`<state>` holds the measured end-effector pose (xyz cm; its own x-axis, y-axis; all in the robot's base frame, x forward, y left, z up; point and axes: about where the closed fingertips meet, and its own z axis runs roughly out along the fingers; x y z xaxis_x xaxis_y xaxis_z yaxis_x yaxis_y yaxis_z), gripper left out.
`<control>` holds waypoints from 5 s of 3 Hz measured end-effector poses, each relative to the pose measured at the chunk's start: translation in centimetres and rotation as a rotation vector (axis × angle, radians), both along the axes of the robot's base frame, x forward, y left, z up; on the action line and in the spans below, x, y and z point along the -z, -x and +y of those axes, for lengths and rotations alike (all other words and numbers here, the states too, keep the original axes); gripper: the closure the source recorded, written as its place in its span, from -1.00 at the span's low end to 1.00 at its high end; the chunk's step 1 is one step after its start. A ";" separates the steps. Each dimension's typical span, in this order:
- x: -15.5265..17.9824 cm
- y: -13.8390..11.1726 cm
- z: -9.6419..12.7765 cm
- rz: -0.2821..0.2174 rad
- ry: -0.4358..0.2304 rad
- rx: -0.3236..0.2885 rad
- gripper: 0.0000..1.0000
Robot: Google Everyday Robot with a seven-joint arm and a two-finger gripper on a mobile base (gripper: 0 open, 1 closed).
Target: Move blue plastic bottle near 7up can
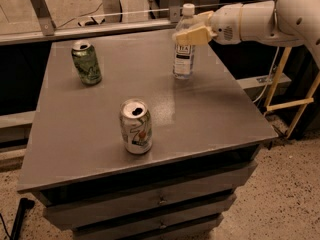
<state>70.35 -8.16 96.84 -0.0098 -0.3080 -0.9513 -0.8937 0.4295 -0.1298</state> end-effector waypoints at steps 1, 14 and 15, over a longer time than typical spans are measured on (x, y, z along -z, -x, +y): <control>-3.0 2.9 1.3 -0.097 -0.057 -0.036 1.00; -4.1 20.2 6.0 -0.057 -0.279 -0.238 -1.00; -6.6 21.7 1.5 -0.084 -0.314 -0.168 -1.00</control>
Offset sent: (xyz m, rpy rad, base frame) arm -0.0315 0.0146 0.0308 0.0592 -0.1011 0.0405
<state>48.63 -6.67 103.49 0.0987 0.0084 -0.9951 -0.9469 0.3083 -0.0913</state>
